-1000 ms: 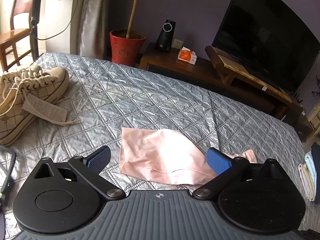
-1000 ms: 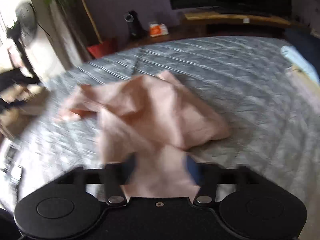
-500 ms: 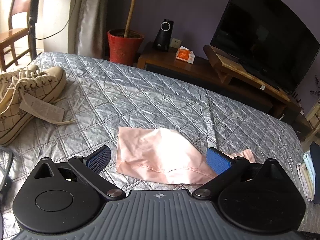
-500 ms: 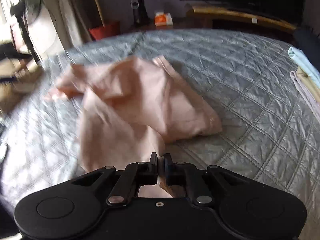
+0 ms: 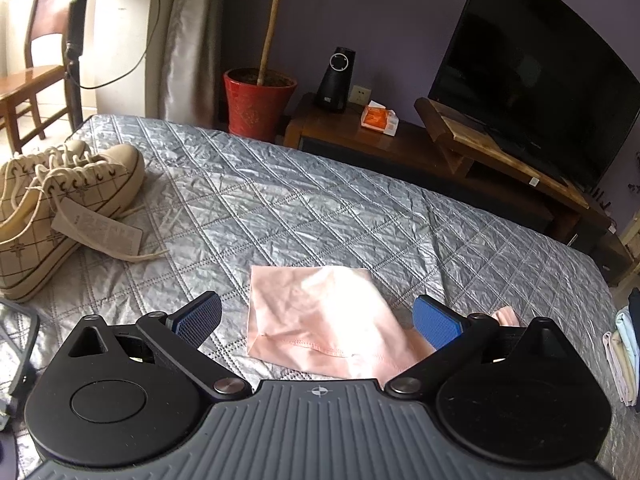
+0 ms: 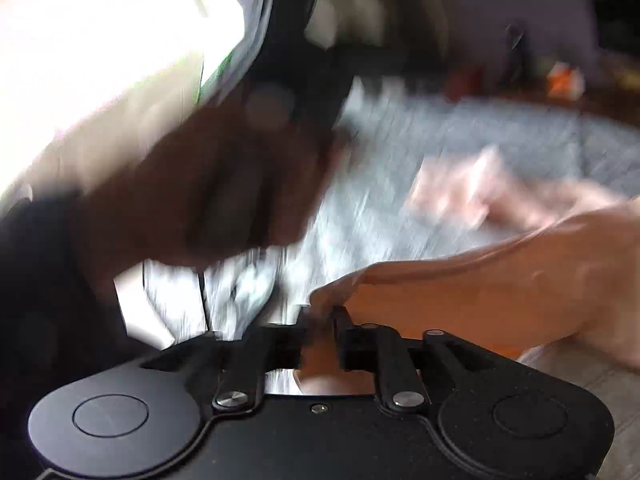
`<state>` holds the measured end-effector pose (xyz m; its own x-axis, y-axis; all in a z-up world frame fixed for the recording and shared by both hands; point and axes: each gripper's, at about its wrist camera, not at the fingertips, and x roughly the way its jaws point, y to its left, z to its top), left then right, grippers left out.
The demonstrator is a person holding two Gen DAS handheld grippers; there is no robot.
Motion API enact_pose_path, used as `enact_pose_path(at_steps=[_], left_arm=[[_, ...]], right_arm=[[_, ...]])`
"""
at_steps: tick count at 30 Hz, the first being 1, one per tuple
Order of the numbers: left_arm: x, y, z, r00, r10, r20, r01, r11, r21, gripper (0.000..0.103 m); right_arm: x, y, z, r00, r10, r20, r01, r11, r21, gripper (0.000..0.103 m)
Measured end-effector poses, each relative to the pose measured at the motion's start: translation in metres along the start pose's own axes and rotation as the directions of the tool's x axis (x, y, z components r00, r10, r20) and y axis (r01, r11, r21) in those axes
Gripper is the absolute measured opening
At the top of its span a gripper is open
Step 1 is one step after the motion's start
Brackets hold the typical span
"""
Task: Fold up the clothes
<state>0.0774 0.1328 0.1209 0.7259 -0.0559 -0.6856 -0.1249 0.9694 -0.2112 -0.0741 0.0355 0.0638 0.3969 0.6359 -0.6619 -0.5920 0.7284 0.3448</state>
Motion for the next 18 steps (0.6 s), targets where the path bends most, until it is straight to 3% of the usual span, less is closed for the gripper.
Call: enact_pose_path(at_steps=[3,4,5,6,7,9,13,14,18], left_arm=[[0.0,0.0,0.0,1.0,0.001,-0.001,-0.001,1.0,0.003,0.103],[0.0,0.0,0.0,1.0,0.001,-0.002,-0.001,1.0,0.003,0.103],[0.0,-0.001,0.0,1.0,-0.004,-0.003,0.004,1.0,0.001,0.103],[0.0,-0.001,0.0,1.0,-0.007,-0.004,0.007,1.0,-0.001,0.103],[-0.001,-0.002,0.0,1.0,-0.009,-0.004,0.009,1.0,0.003,0.103],[-0.001,-0.004,-0.001,1.0,-0.009,-0.003,0.009,1.0,0.015,0.103],[0.002,-0.01,-0.005,1.0,-0.016,-0.017,0.016,0.999,0.032,0.103],[0.003,-0.012,-0.006,1.0,-0.017,-0.021,0.018,0.999,0.038,0.103],[0.007,-0.02,-0.009,0.999,-0.018,-0.028,0.02,0.998,0.066,0.103]], right_arm=[[-0.015,-0.012,-0.004,0.998,-0.011,0.064,0.008,0.999,0.041,0.026],[-0.025,-0.024,-0.004,0.994,-0.056,0.092,0.049,0.996,0.072,0.032],[-0.036,-0.039,-0.005,0.987,-0.114,0.115,0.101,0.989,0.111,0.046],[-0.048,-0.057,-0.005,0.975,-0.18,0.134,0.159,0.975,0.154,0.053],[-0.061,-0.078,-0.006,0.958,-0.25,0.142,0.218,0.954,0.204,0.059],[-0.087,-0.126,-0.012,0.913,-0.387,0.132,0.331,0.889,0.316,0.059],[-0.118,-0.215,-0.03,0.835,-0.55,0.03,0.476,0.747,0.464,0.06],[-0.119,-0.232,-0.035,0.831,-0.557,0.0,0.491,0.732,0.473,0.06],[-0.117,-0.272,-0.053,0.856,-0.517,-0.006,0.431,0.708,0.559,0.059]])
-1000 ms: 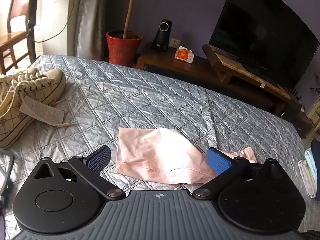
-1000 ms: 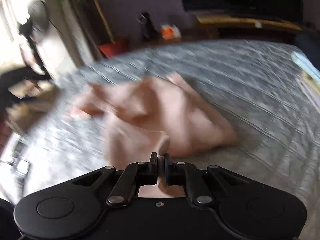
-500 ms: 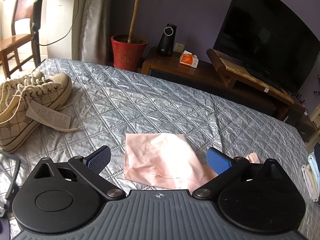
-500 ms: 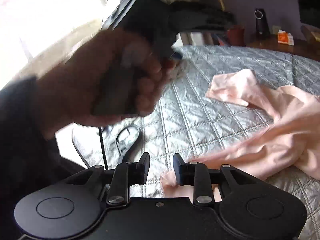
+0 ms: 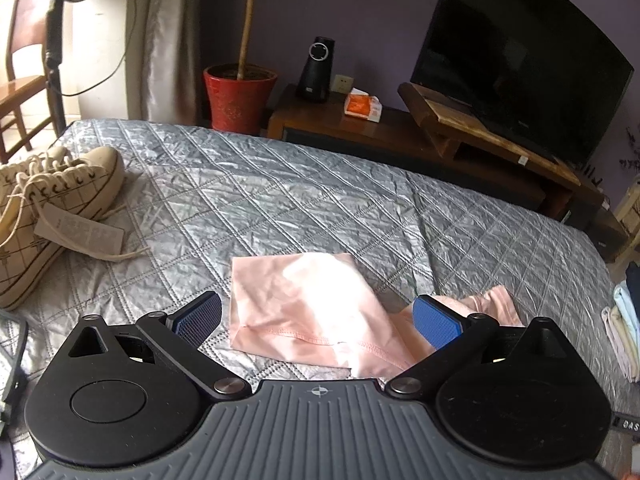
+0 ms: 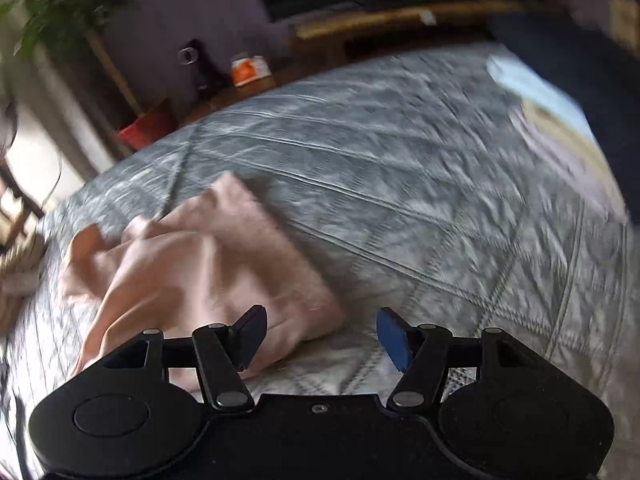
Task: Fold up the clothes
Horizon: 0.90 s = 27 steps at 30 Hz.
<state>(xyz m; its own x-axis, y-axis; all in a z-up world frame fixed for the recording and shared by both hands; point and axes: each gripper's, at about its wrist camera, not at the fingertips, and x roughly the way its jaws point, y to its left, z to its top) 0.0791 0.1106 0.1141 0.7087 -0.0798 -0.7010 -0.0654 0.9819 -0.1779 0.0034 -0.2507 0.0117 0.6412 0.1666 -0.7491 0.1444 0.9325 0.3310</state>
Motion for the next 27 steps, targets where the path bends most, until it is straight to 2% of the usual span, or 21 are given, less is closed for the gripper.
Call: enact_pose_path(at_steps=[4,6,7,8,9,10,13,14,16,17,18,20,21,22,23,24,25,27], left_arm=[[0.004,-0.007,-0.002,1.0,-0.003,-0.006,0.003,1.0,0.017,0.103],[0.005,-0.01,-0.003,1.0,-0.003,-0.009,0.004,1.0,0.024,0.103],[0.006,-0.011,-0.003,1.0,-0.003,-0.01,0.004,1.0,0.027,0.103],[0.007,-0.012,-0.004,1.0,-0.004,-0.012,0.004,1.0,0.03,0.103],[0.007,-0.012,-0.004,1.0,-0.005,-0.013,0.005,0.999,0.032,0.103],[0.008,-0.013,-0.004,1.0,-0.004,-0.013,0.005,0.999,0.034,0.103],[0.008,-0.012,-0.004,1.0,-0.003,-0.012,0.003,1.0,0.026,0.103],[0.008,-0.012,-0.003,1.0,-0.003,-0.013,0.003,1.0,0.024,0.103],[0.008,-0.013,-0.004,1.0,-0.002,-0.013,0.002,1.0,0.024,0.103],[0.008,-0.013,-0.004,1.0,0.0,-0.013,0.001,1.0,0.025,0.103],[0.008,-0.014,-0.004,1.0,0.0,-0.013,0.0,1.0,0.027,0.103],[0.008,-0.014,-0.004,1.0,0.001,-0.014,0.0,1.0,0.03,0.103],[0.008,-0.014,-0.004,1.0,0.001,-0.013,-0.001,0.999,0.032,0.103],[0.007,-0.013,-0.004,1.0,0.001,-0.012,-0.001,1.0,0.031,0.103],[0.007,-0.012,-0.003,1.0,0.003,-0.012,-0.002,1.0,0.026,0.103],[0.007,-0.01,-0.003,1.0,0.004,-0.011,-0.004,1.0,0.021,0.103],[0.007,-0.009,-0.002,1.0,0.005,-0.011,-0.005,1.0,0.016,0.103],[0.006,-0.007,-0.001,1.0,0.004,-0.009,-0.004,1.0,0.005,0.103]], right_arm=[[0.013,-0.005,-0.003,0.996,0.088,-0.003,-0.088,0.996,-0.009,0.06],[0.02,-0.001,-0.004,0.992,0.124,-0.002,-0.124,0.992,-0.036,0.068],[0.023,0.001,-0.003,0.992,0.126,-0.002,-0.126,0.991,-0.052,0.067],[0.025,0.002,-0.001,0.993,0.117,-0.008,-0.118,0.991,-0.064,0.056],[0.027,0.002,0.002,0.993,0.118,-0.023,-0.119,0.991,-0.062,0.041],[0.027,0.002,0.005,0.991,0.127,-0.043,-0.129,0.99,-0.055,0.02],[0.006,0.019,0.016,0.995,0.103,-0.009,-0.103,0.977,-0.185,0.02],[-0.003,0.028,0.02,0.997,0.077,0.022,-0.068,0.963,-0.259,0.02],[-0.021,0.05,0.025,0.993,0.001,0.119,0.052,0.897,-0.439,0.021],[-0.027,0.061,0.026,0.986,-0.034,0.165,0.117,0.842,-0.527,0.021],[-0.03,0.072,0.022,0.975,-0.078,0.21,0.193,0.767,-0.611,0.021],[-0.022,0.085,0.011,0.935,-0.183,0.303,0.349,0.626,-0.697,0.03],[-0.018,0.089,0.005,0.907,-0.231,0.352,0.42,0.551,-0.721,0.034],[-0.015,0.093,0.002,0.894,-0.256,0.367,0.447,0.524,-0.725,0.037],[-0.02,0.096,-0.002,0.907,-0.233,0.351,0.42,0.56,-0.714,0.037],[-0.029,0.101,-0.008,0.924,-0.179,0.339,0.375,0.604,-0.703,0.037],[-0.037,0.108,-0.017,0.937,-0.125,0.325,0.328,0.629,-0.704,0.037],[-0.049,0.128,-0.042,0.964,-0.02,0.265,0.215,0.643,-0.735,0.047]])
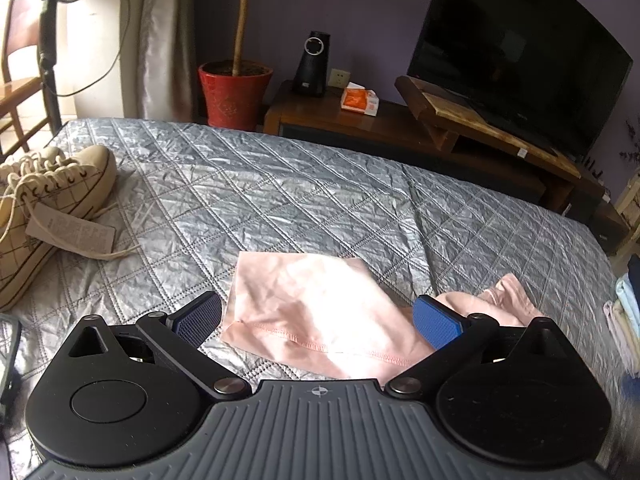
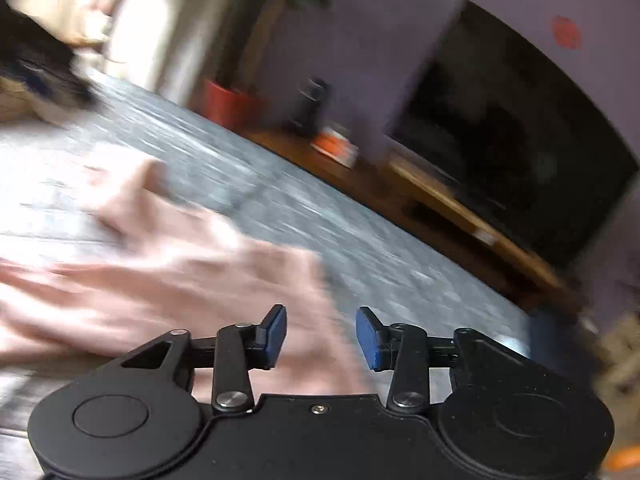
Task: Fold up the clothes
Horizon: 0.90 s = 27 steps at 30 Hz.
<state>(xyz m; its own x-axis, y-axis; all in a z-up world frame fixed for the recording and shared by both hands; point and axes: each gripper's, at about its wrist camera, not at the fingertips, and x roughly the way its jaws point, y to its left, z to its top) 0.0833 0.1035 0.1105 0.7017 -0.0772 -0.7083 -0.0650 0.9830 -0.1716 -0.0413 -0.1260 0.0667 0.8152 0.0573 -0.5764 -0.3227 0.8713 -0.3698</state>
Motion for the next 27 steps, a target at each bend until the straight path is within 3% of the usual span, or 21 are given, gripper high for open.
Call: enact_pose_path(at_steps=[2,3,5,6,7,9,10,13,15,18,19,20,23,25,27], left_arm=[[-0.001,0.001,0.0,1.0,0.001,0.001,-0.001,1.0,-0.002,0.103],[-0.001,0.001,0.0,1.0,0.003,0.001,-0.003,1.0,0.001,0.103],[-0.002,0.002,0.0,1.0,0.002,0.001,-0.002,1.0,0.006,0.103],[-0.003,0.003,0.0,1.0,0.004,0.002,-0.004,1.0,0.009,0.103],[-0.004,0.004,0.0,1.0,0.006,0.003,-0.006,1.0,0.012,0.103],[-0.006,0.007,-0.001,1.0,0.012,0.007,-0.012,1.0,0.014,0.103],[-0.007,0.009,-0.001,1.0,0.014,0.008,-0.014,1.0,0.014,0.103],[-0.009,0.016,0.0,1.0,0.02,0.008,-0.02,1.0,0.003,0.103],[-0.011,0.022,0.001,1.0,0.02,0.011,-0.02,1.0,-0.01,0.103],[-0.015,0.027,0.003,1.0,0.019,0.016,-0.019,1.0,-0.022,0.103],[-0.016,0.029,0.003,1.0,0.019,0.018,-0.019,1.0,-0.024,0.103],[-0.016,0.029,0.003,1.0,0.019,0.018,-0.018,1.0,-0.025,0.103],[-0.018,0.031,0.002,1.0,0.019,0.017,-0.019,1.0,-0.021,0.103],[-0.019,0.034,0.003,1.0,0.023,0.02,-0.023,0.999,-0.023,0.103],[-0.021,0.037,0.004,0.999,0.028,0.025,-0.028,0.999,-0.029,0.103]], right_arm=[[-0.013,0.036,0.0,0.984,0.177,-0.014,-0.177,0.984,0.012,0.05],[-0.02,0.056,-0.001,0.963,0.27,-0.021,-0.27,0.963,0.002,0.05],[-0.032,0.097,-0.002,0.893,0.448,-0.038,-0.449,0.893,-0.015,0.051],[-0.037,0.116,-0.003,0.858,0.512,-0.053,-0.514,0.857,-0.041,0.051],[-0.04,0.134,-0.004,0.835,0.545,-0.071,-0.55,0.831,-0.085,0.053],[-0.043,0.163,-0.005,0.812,0.576,-0.093,-0.583,0.799,-0.149,0.054],[-0.043,0.173,-0.006,0.807,0.581,-0.103,-0.59,0.789,-0.17,0.055],[-0.029,0.188,-0.005,0.822,0.548,-0.157,-0.569,0.801,-0.185,0.054],[-0.017,0.183,-0.005,0.819,0.542,-0.187,-0.568,0.812,-0.137,0.052],[-0.008,0.173,-0.007,0.821,0.536,-0.196,-0.555,0.83,-0.057,0.032],[-0.007,0.174,-0.006,0.822,0.535,-0.196,-0.552,0.832,-0.045,0.013],[-0.006,0.174,-0.004,0.822,0.534,-0.197,-0.55,0.835,-0.034,0.007],[-0.003,0.171,0.0,0.806,0.566,-0.174,-0.564,0.823,0.066,0.006],[0.0,0.159,0.008,0.79,0.601,-0.119,-0.575,0.794,0.197,0.006],[0.001,0.147,0.018,0.79,0.61,-0.058,-0.568,0.765,0.304,0.006]])
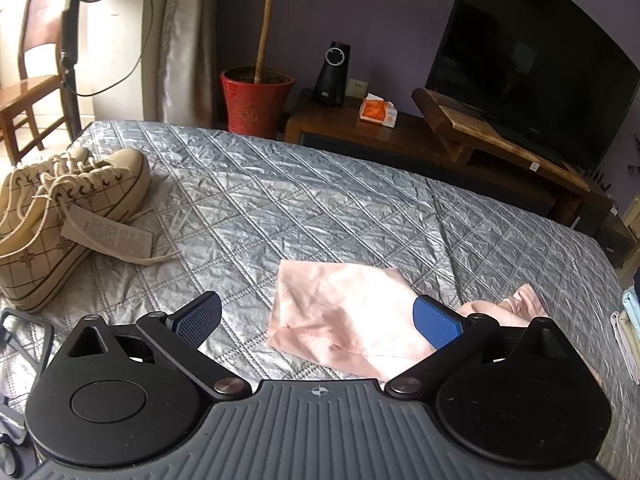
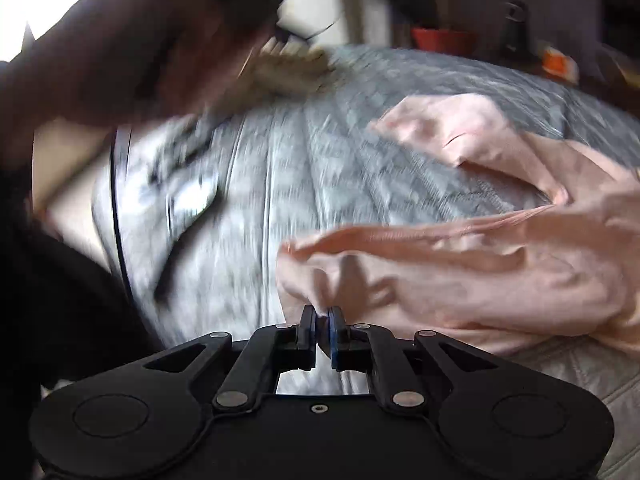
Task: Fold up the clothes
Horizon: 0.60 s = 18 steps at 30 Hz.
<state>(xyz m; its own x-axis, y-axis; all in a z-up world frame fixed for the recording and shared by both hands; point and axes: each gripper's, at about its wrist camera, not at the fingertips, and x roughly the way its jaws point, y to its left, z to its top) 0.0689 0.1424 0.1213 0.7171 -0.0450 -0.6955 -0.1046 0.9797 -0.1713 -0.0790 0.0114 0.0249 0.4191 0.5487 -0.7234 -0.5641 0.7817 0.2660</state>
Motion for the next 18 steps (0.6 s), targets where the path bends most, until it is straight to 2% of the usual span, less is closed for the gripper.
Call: enact_pose_path(at_steps=[3,8,11,13,15,17,18], left_arm=[[-0.003,0.008,0.003,1.0,0.022,0.018,-0.022,1.0,-0.009,0.103],[-0.006,0.018,0.007,0.998,0.046,0.03,-0.045,0.998,-0.037,0.103],[-0.007,0.02,0.008,0.999,0.044,0.03,-0.043,0.998,-0.047,0.103],[-0.007,0.018,0.007,0.999,0.038,0.026,-0.037,0.999,-0.037,0.103],[-0.006,0.016,0.006,0.999,0.032,0.021,-0.032,0.999,-0.021,0.103],[-0.006,0.015,0.005,0.999,0.027,0.019,-0.027,1.0,-0.011,0.103],[-0.007,0.014,0.005,1.0,0.025,0.019,-0.025,1.0,-0.007,0.103]], right_arm=[[-0.012,-0.001,0.022,0.996,0.039,0.076,-0.045,0.995,0.087,0.006],[-0.016,0.033,0.047,0.982,0.112,0.152,-0.123,0.99,0.066,0.006],[0.007,0.055,0.046,0.977,0.174,0.12,-0.181,0.982,0.055,0.01],[0.02,0.067,0.039,0.984,0.165,0.06,-0.165,0.986,0.0,0.01],[0.015,0.059,0.031,0.989,0.136,0.061,-0.137,0.991,0.004,0.01],[-0.001,0.025,0.029,0.994,0.074,0.086,-0.082,0.992,0.093,0.032],[-0.011,0.004,0.028,0.995,0.022,0.095,-0.034,0.991,0.131,0.037]])
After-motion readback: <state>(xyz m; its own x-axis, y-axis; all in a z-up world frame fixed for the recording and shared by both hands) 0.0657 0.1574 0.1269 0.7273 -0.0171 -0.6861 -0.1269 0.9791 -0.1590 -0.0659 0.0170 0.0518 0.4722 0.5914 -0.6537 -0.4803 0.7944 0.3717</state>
